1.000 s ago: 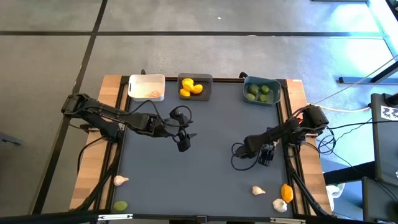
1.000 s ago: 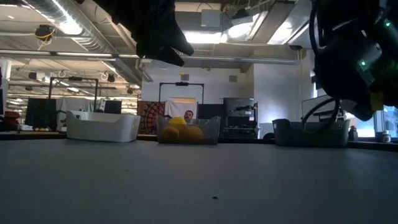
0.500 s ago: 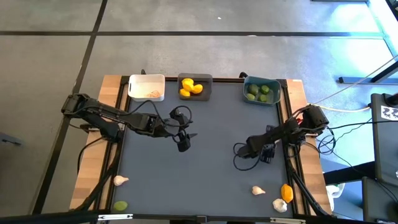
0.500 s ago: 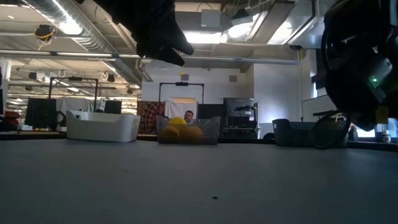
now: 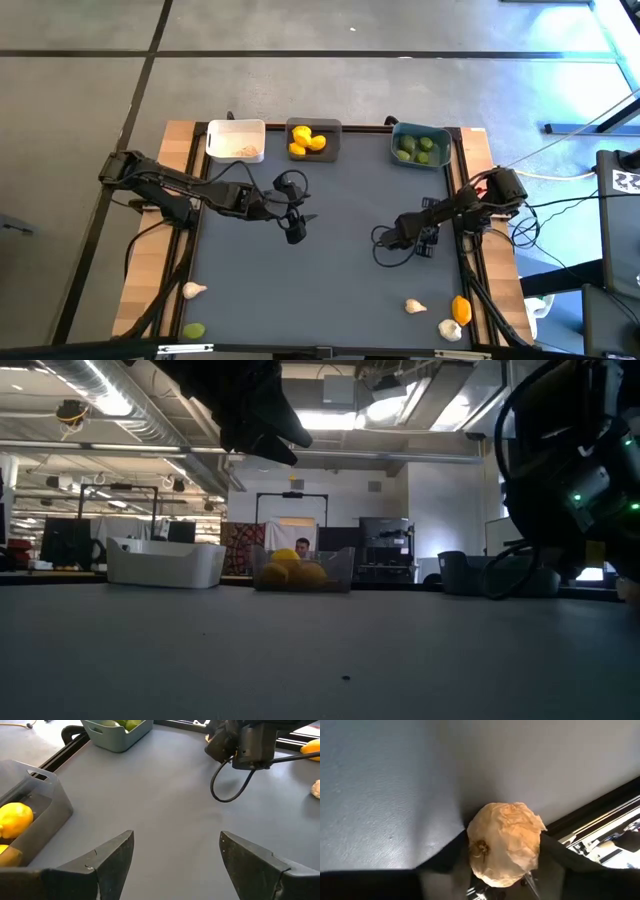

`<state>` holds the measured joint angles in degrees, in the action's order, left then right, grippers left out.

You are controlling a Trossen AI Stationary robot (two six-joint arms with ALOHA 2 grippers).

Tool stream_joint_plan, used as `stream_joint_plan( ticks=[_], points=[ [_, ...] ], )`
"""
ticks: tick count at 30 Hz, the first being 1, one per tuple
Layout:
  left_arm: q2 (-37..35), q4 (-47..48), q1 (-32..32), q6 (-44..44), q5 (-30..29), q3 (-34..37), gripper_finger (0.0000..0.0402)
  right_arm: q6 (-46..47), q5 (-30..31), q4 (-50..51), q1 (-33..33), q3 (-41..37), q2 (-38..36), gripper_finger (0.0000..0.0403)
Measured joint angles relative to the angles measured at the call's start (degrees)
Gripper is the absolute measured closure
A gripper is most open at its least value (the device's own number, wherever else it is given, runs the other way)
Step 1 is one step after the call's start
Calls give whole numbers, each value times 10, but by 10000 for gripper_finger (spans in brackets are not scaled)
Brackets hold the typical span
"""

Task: Sort produce into baskets
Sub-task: Put the garlic into the white bin

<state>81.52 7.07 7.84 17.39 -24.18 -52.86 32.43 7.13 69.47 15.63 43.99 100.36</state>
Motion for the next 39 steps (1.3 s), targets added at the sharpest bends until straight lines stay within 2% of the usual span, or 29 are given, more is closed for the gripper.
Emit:
stream_joint_plan(
  ticks=[4,10,21,25,32,39],
  points=[
    [0,0,0,-9,0,0,112,-8,4,7,1,3,0,299],
    [0,0,0,-13,0,0,112,-10,10,22,2,51,-21,290],
    [0,-4,2,-26,2,0,112,-6,98,-10,2,164,-130,284],
    [0,-7,2,-30,10,0,112,-8,110,-63,2,184,-164,283],
    [0,-57,12,-59,31,0,112,-34,113,-217,2,187,-199,282],
    [10,-108,32,-101,34,0,112,-84,75,-373,2,187,-200,282]
  ],
)
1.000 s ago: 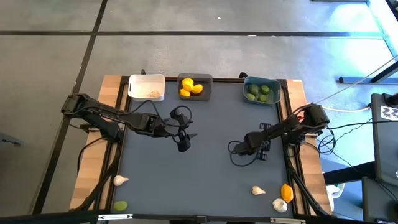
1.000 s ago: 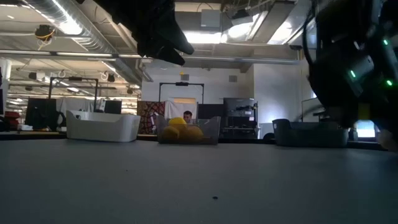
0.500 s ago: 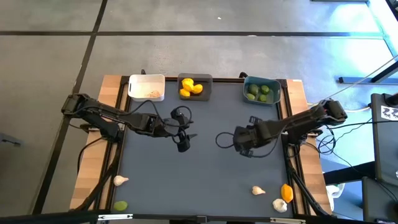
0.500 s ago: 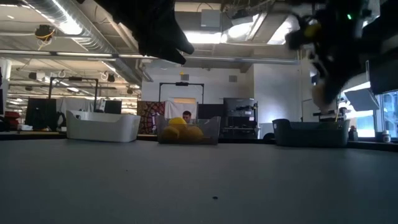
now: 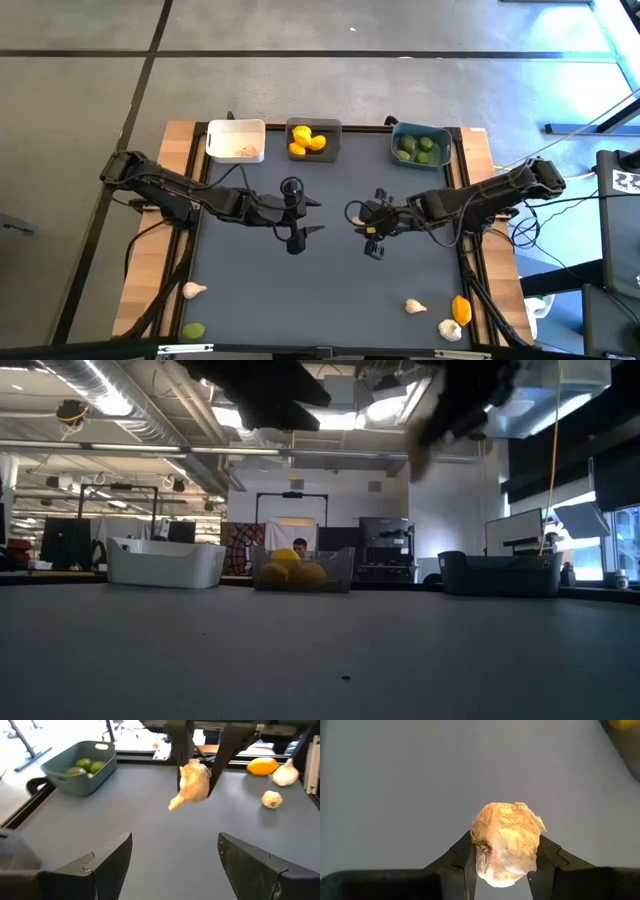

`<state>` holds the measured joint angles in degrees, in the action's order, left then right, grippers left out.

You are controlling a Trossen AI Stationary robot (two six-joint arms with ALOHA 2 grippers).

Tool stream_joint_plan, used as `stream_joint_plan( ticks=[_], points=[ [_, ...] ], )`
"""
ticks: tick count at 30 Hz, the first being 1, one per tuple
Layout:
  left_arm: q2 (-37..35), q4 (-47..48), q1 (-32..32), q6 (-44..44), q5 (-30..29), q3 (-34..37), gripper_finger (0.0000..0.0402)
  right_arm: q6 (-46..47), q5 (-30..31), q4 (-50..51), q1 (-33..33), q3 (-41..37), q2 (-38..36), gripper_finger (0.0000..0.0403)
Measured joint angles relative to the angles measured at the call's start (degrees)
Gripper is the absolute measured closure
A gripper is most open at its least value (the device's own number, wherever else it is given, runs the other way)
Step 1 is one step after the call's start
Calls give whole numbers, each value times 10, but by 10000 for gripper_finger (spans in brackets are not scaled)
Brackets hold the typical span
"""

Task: Sort produce into baskets
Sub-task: Put the garlic into the white bin

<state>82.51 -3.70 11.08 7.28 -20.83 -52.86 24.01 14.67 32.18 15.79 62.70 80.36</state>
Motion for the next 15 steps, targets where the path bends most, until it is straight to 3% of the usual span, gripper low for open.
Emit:
stream_joint_plan(
  ticks=[15],
  points=[
    [81,-149,23,-29,-6,0,112,-35,-94,-201,0,0,0,281]
  ],
)
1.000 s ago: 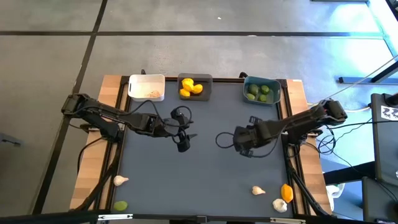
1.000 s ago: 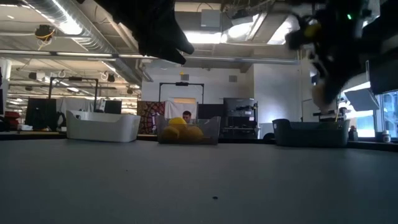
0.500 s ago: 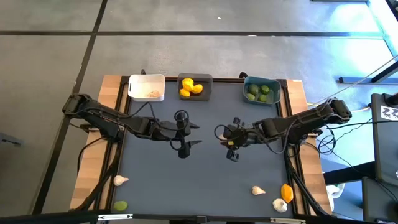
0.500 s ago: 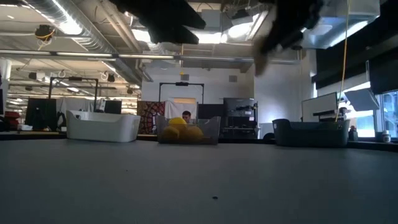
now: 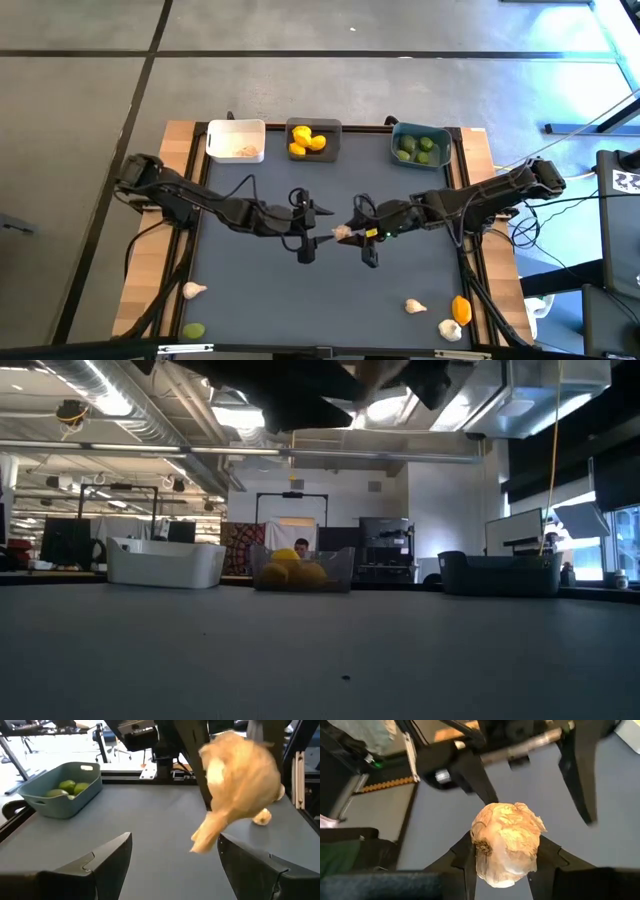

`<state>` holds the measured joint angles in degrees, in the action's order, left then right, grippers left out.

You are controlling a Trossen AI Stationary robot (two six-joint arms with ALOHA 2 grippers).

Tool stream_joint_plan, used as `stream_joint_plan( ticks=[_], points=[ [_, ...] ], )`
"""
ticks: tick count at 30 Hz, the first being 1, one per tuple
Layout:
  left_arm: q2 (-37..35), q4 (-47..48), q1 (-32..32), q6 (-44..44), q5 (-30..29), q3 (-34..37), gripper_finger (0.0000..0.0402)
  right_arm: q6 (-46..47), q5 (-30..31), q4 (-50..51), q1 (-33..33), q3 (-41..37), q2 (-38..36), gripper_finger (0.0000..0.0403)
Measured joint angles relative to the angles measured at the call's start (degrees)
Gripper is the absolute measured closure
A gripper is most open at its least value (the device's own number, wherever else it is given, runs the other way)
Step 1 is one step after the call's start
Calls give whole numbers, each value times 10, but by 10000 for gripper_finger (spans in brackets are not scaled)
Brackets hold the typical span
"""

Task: Sort produce into baskets
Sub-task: Put the garlic into the white bin

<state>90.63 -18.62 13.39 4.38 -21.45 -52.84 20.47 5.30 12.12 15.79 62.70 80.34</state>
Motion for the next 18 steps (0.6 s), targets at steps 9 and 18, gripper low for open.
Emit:
stream_joint_plan(
  ticks=[9,18],
  points=[
    [7,-33,13,-1,15,0,159,-9,-6,-16,0,0,4,281],
    [7,-48,14,-19,50,0,331,-14,-24,-17,0,0,11,275]
  ],
)
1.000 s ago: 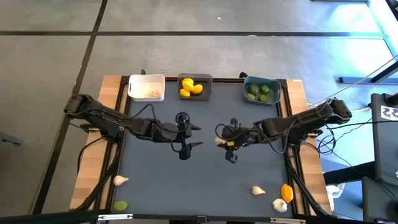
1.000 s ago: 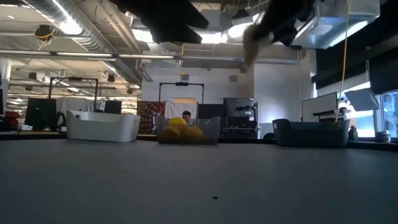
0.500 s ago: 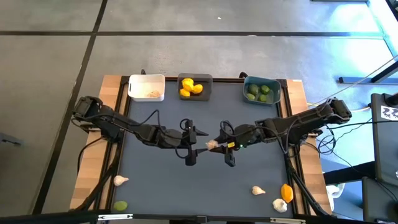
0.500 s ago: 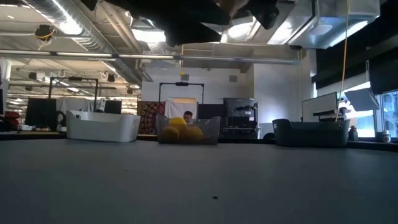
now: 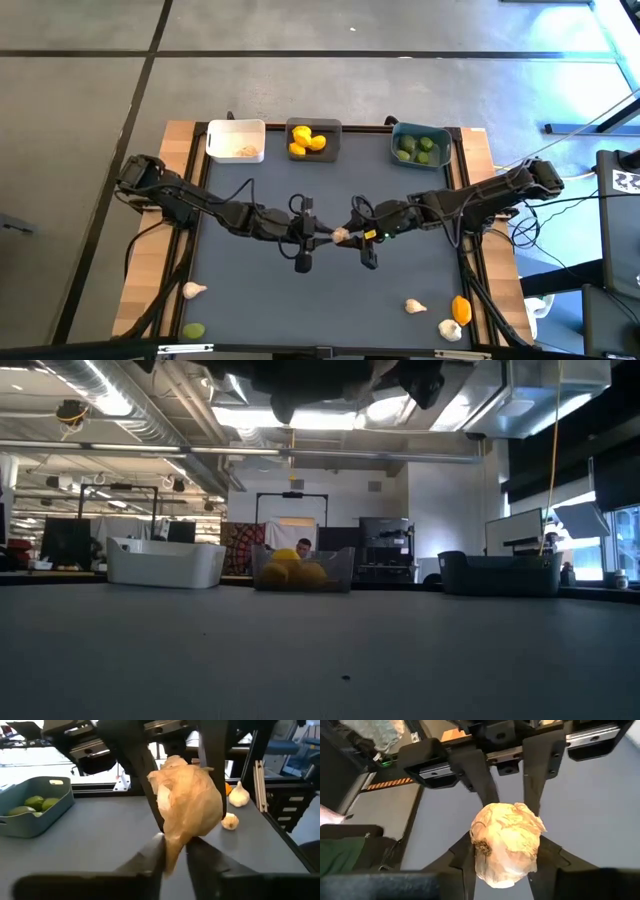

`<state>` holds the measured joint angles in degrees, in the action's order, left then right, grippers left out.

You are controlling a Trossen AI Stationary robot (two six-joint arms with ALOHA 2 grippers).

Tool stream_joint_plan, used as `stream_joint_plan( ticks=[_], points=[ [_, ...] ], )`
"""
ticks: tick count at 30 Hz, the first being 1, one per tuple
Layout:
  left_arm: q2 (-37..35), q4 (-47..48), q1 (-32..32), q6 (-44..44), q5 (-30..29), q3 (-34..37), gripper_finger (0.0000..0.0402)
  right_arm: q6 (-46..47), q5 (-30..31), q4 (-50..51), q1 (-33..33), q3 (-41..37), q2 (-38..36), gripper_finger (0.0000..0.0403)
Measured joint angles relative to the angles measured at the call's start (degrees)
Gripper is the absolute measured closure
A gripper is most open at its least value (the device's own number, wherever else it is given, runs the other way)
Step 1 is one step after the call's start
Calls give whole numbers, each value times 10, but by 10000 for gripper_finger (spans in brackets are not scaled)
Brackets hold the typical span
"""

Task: Sort produce into baskets
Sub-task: Put the garlic into the white bin

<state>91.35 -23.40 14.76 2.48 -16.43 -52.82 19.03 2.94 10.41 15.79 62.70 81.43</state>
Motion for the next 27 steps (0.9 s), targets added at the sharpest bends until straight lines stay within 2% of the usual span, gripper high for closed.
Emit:
stream_joint_plan(
  ticks=[3,5,11,15,20,23,27],
  points=[
    [0,0,0,-8,2,0,376,5,0,-1,0,1,6,262],
    [1,1,0,-9,10,1,391,6,0,0,0,0,7,246],
    [-3,-9,-1,-3,9,0,380,-2,2,27,-1,-1,-5,170],
    [-12,25,-1,1,8,0,386,6,0,110,0,15,-35,135],
    [-52,107,-2,23,-33,0,387,79,-1,236,5,15,-52,121],
    [-82,171,-2,45,-75,0,378,124,33,300,19,9,-49,121],
    [-120,267,-4,81,-121,0,373,175,91,331,40,-26,-46,125]
  ],
)
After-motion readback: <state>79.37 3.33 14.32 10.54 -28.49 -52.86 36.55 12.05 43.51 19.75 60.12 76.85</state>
